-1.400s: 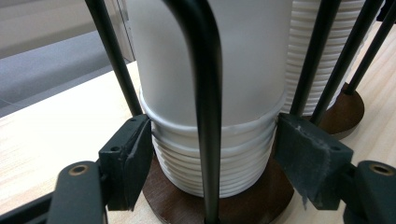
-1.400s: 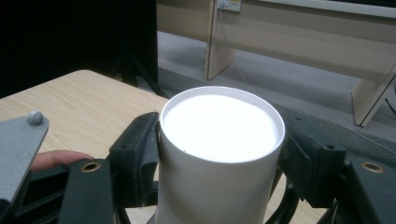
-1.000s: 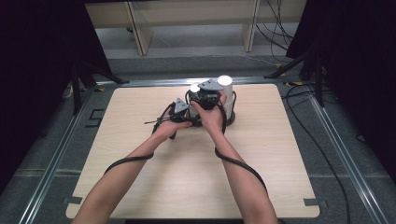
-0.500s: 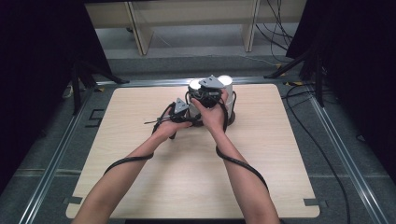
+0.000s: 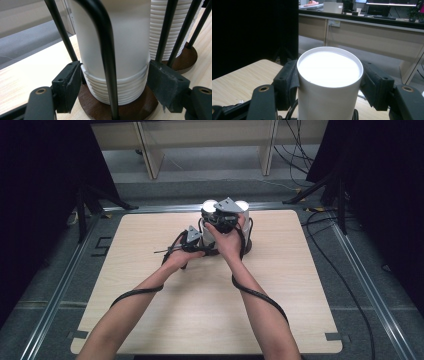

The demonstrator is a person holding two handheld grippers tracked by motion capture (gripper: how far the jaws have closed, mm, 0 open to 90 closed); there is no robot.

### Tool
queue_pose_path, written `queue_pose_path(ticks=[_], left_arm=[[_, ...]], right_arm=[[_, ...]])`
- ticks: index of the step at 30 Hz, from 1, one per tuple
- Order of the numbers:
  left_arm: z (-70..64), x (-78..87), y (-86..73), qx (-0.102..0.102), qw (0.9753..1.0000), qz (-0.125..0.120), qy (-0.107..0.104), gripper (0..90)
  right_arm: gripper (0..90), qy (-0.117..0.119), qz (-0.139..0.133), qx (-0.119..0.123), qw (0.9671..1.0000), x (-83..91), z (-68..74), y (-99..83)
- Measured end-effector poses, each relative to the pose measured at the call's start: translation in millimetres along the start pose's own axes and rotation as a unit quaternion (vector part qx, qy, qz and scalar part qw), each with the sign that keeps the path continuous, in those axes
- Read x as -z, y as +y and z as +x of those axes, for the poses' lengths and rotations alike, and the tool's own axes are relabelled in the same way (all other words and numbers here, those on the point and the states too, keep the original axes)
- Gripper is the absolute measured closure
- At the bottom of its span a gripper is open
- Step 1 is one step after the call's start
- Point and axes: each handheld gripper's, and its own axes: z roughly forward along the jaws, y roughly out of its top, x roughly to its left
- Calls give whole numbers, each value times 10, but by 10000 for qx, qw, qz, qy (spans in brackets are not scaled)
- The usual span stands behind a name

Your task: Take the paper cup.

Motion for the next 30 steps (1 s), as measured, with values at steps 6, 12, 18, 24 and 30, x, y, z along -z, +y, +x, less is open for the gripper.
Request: queue_pose_path(ticks=[6, 12, 18, 24, 30], left_arm=[[-31, 62, -3, 88, 9999, -63, 31, 222], [-21, 175, 11, 15, 9999, 23, 106, 150], [-30, 359, 13, 32, 9999, -85, 91, 124], [-48, 538, -26, 277, 9993, -263, -43, 112], [-87, 739, -34, 211, 9989, -414, -112, 110]], right_arm=[[361, -14, -126, 81, 9999, 75, 9, 94], [361, 77, -175, 52, 9998, 154, 25, 181], [361, 152, -198, -58, 9997, 250, 19, 210], [362, 244, -195, -20, 9995, 388, 14, 210], [362, 342, -226, 46, 9991, 513, 8, 166]])
